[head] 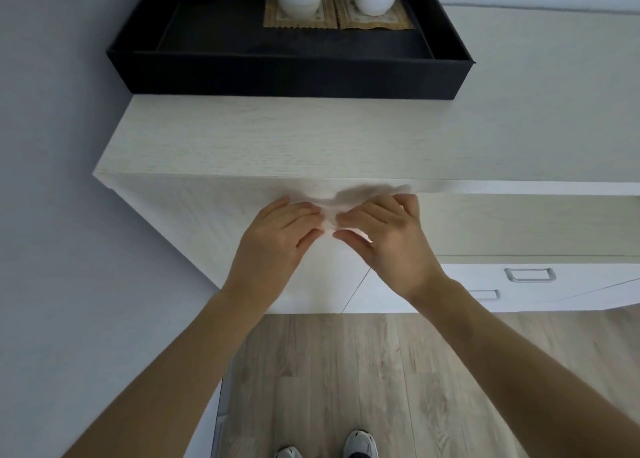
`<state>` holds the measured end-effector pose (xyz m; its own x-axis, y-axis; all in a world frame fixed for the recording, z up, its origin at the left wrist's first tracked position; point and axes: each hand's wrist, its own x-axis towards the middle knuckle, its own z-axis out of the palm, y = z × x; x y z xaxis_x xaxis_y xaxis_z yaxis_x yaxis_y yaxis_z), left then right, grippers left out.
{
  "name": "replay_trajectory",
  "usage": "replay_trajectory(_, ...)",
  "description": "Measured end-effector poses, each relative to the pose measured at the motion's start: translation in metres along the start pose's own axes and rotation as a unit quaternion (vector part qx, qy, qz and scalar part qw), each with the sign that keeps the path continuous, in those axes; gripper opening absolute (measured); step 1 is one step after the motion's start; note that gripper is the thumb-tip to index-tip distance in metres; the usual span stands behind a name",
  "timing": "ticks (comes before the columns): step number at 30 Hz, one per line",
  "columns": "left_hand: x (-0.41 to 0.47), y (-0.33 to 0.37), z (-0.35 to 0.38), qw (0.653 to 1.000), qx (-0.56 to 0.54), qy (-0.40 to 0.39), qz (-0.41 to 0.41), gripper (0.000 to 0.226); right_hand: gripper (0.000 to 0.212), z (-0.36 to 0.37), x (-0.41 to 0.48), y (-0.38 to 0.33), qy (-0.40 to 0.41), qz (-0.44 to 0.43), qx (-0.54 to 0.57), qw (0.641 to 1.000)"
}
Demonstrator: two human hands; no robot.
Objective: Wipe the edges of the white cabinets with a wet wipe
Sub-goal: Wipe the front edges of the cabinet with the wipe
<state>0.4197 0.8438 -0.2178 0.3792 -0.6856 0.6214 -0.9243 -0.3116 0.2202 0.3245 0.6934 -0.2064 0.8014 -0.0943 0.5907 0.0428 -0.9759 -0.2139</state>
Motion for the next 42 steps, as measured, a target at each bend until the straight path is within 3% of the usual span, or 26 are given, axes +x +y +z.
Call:
replay_trajectory(11,0.004,0.014,0.002,0.993,-0.062,0.022,-0.102,0.011,0.013,0.003,0.004,-0.005,0.001,0.079,0.038,0.996)
replay_trajectory(17,-0.003,0.011,0.003,0.979,-0.045,0.056,-0.190,0.014,0.008,0.006,0.002,-0.007,-0.012,0.151,0.123,0.981)
replay_trajectory(24,-0.002,0.007,-0.003,0.975,-0.065,0.047,-0.209,0.014,0.011,0.012,0.002,-0.012,0.001,0.175,0.149,0.973)
replay_trajectory(28,0.007,0.017,0.000,0.975,-0.077,0.028,-0.205,0.011,0.003,0.009,0.001,-0.009,0.008,0.148,0.117,0.982)
replay_trajectory(42,0.010,0.015,0.010,0.984,-0.066,0.017,-0.163,0.010,0.006,-0.004,-0.004,0.000,0.020,0.100,-0.006,0.995)
